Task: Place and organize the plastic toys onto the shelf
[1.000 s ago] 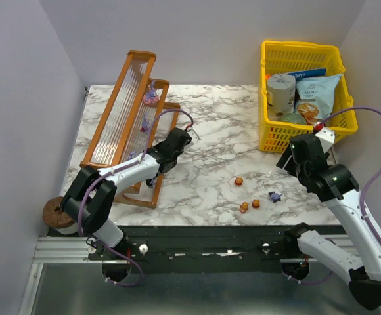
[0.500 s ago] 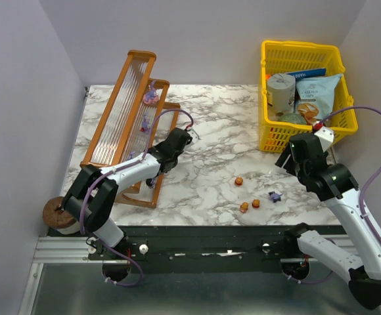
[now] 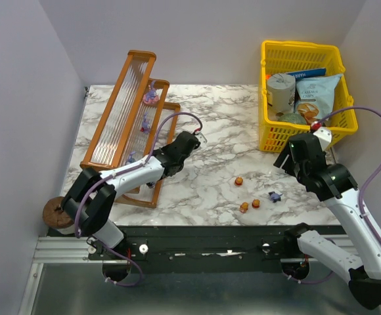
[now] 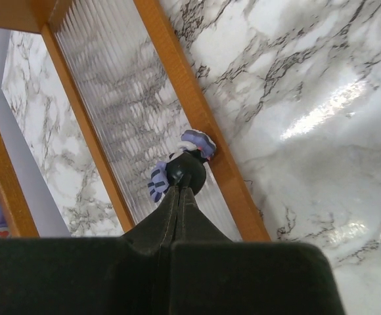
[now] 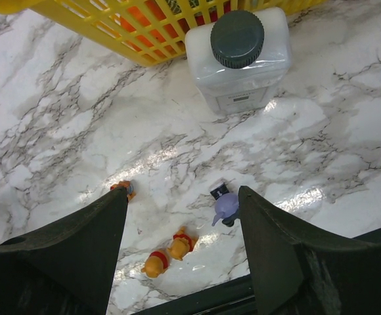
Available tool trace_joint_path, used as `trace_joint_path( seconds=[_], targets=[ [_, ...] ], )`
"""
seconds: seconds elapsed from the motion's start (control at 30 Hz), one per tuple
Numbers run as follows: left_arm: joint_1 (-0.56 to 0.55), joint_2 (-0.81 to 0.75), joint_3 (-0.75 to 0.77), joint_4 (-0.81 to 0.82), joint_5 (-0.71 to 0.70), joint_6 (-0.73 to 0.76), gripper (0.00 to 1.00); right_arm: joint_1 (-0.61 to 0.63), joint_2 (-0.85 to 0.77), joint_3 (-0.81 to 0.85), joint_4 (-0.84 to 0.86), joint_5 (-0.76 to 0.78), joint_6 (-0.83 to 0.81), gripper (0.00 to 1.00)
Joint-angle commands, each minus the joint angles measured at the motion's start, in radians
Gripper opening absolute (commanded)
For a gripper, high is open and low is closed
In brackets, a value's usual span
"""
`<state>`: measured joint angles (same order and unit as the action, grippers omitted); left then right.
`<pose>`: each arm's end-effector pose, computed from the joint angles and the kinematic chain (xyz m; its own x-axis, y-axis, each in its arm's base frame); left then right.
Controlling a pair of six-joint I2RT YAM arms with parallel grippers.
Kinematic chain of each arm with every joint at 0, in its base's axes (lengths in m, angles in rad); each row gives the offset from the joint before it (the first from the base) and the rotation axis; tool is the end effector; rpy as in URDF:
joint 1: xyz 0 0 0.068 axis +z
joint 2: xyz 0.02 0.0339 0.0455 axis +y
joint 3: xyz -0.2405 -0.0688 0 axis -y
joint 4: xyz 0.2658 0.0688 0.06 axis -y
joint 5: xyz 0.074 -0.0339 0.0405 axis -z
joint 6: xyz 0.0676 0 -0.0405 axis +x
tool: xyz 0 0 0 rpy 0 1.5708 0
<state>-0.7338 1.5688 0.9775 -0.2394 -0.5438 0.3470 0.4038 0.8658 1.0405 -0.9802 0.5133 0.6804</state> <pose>0.2927 -0.2168 0.1583 -0.4089 0.7606 -0.5042 0.4818 0.6492 0.5886 0.2039 0.0510 0.3061 -0.5340 0.3678 -0.7613 0.3943 0.9048 0.1605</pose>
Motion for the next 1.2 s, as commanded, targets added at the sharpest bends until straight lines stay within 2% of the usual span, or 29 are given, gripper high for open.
trace_joint_path(
  seconds=[0.0, 0.13, 0.3, 0.47, 0.63, 0.77, 0.97, 1.17],
  targets=[
    [-0.048, -0.069, 0.053, -0.046, -0.031, -0.016, 0.0, -0.008, -0.004, -0.013, 0.023, -0.024, 0.008, 0.76],
    [-0.11, -0.09, 0.07, -0.08, -0.022, -0.013, 0.0, -0.008, -0.01, -0.019, 0.049, -0.065, -0.015, 0.76],
    [-0.237, -0.092, 0.06, -0.117, 0.01, -0.025, 0.0, -0.008, 0.022, -0.033, 0.115, -0.289, -0.104, 0.76],
    [-0.311, -0.085, 0.015, -0.068, 0.105, -0.138, 0.03, -0.008, 0.062, -0.04, 0.14, -0.381, -0.104, 0.77],
    [-0.357, -0.087, -0.025, 0.044, 0.194, -0.31, 0.11, -0.007, 0.088, -0.057, 0.172, -0.42, -0.104, 0.77],
    [-0.41, -0.066, -0.065, 0.126, 0.156, -0.344, 0.16, -0.008, 0.121, -0.068, 0.198, -0.452, -0.11, 0.77],
    [-0.432, -0.049, -0.092, 0.137, 0.136, -0.378, 0.26, -0.006, 0.177, -0.077, 0.239, -0.541, -0.114, 0.77],
    [-0.438, -0.108, -0.106, 0.1, 0.125, -0.473, 0.45, 0.007, 0.206, -0.103, 0.298, -0.627, -0.139, 0.76]
  ],
)
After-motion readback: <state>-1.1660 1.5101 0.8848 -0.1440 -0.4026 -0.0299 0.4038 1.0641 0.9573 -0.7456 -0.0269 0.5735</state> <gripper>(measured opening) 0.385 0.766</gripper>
